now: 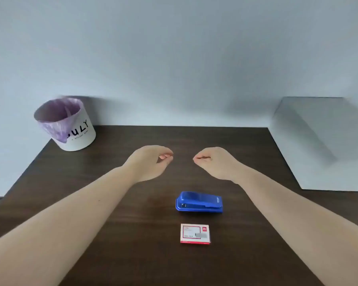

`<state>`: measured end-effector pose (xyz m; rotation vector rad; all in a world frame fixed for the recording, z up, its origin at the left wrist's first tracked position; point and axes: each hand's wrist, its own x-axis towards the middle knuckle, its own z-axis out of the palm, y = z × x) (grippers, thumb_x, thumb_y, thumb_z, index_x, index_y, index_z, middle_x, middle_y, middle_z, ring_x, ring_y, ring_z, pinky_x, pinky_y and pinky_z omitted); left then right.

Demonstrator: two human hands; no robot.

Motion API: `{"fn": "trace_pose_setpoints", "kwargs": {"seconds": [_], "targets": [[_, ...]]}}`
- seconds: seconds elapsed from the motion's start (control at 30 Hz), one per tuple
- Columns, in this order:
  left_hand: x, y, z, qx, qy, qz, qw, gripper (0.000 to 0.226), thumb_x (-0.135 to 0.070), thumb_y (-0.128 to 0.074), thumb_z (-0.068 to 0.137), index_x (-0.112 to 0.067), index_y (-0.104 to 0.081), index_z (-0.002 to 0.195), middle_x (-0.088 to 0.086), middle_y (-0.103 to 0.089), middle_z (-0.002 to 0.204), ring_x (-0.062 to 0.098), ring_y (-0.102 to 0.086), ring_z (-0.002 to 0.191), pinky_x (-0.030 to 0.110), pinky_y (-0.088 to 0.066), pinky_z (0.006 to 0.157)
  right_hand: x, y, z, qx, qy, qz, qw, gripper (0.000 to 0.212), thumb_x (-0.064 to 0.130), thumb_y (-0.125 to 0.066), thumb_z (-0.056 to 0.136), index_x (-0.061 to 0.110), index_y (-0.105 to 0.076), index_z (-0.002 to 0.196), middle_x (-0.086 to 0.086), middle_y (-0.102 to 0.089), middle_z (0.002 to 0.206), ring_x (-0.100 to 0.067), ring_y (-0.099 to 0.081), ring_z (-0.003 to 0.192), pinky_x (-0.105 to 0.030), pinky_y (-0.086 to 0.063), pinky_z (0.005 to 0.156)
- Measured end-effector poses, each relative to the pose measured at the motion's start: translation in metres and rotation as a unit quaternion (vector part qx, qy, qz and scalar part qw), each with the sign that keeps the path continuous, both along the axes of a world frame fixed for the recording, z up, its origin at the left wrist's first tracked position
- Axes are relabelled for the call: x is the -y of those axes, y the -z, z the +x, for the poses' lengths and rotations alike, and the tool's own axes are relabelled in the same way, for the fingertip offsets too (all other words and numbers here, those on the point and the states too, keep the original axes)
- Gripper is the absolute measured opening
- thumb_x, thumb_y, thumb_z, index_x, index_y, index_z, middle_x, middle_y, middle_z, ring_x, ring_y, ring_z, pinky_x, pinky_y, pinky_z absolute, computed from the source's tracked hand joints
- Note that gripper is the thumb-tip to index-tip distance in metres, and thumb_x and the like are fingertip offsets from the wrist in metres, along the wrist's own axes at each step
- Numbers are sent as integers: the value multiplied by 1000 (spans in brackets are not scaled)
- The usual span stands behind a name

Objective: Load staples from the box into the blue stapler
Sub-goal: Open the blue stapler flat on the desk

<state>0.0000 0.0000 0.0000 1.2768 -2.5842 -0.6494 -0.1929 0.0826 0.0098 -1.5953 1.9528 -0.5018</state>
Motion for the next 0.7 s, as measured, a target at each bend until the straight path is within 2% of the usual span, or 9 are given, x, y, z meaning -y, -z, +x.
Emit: {"fn": "trace_pose_setpoints", "kwargs": {"seconds": [0.13, 0.3, 0.47, 0.53, 0.6, 0.7], "targets": [[-6, 54, 1, 1, 2, 28, 1000, 29, -28, -47, 91, -27, -63, 115, -10, -67, 114, 11, -58, 109, 29, -44, 99, -3, 47, -3, -11, -14, -20, 1000, 29, 21, -48, 95, 11, -68, 113, -1, -67, 118, -17, -58, 111, -23, -41, 94], [-14, 103, -5, -41, 34, 28, 998, 33, -16, -49, 90, -23, -62, 120, -6, -66, 121, 12, -58, 113, 24, -41, 101, -10, 87, 0, -35, -37, -112, 992, 28, 24, -49, 95, 16, -68, 113, 2, -68, 116, -13, -57, 107, -18, -36, 86], [-36, 128, 1, -117, 22, 50, 992, 42, -3, -45, 88, -17, -57, 126, -2, -62, 127, 10, -54, 119, 19, -33, 103, -37, 103, 13, -69, -57, -186, 978, 29, 31, -49, 94, 15, -70, 108, -3, -70, 109, -18, -60, 100, -28, -44, 87], [-47, 132, 5, -144, 16, 56, 988, 40, -8, -48, 88, -19, -59, 124, -3, -63, 127, 11, -55, 119, 24, -36, 105, -49, 105, 19, -48, -46, -211, 975, 31, 38, -55, 90, 18, -67, 110, -2, -71, 107, -16, -61, 97, -27, -46, 87], [-59, 135, 8, -147, 11, 35, 988, 33, -21, -54, 88, -26, -61, 120, -8, -65, 121, 9, -57, 115, 28, -41, 103, -58, 105, 27, -41, -46, -216, 974, 42, 41, -61, 85, 20, -60, 122, -1, -68, 114, -15, -61, 102, -26, -46, 91], [-72, 137, 11, -94, 2, -25, 995, 29, -44, -53, 85, -37, -63, 111, -14, -70, 109, 10, -62, 104, 32, -48, 90, -60, 106, 40, -97, -62, -190, 975, 56, 43, -63, 82, 24, -48, 132, 1, -61, 126, -18, -56, 114, -34, -45, 98]]}}
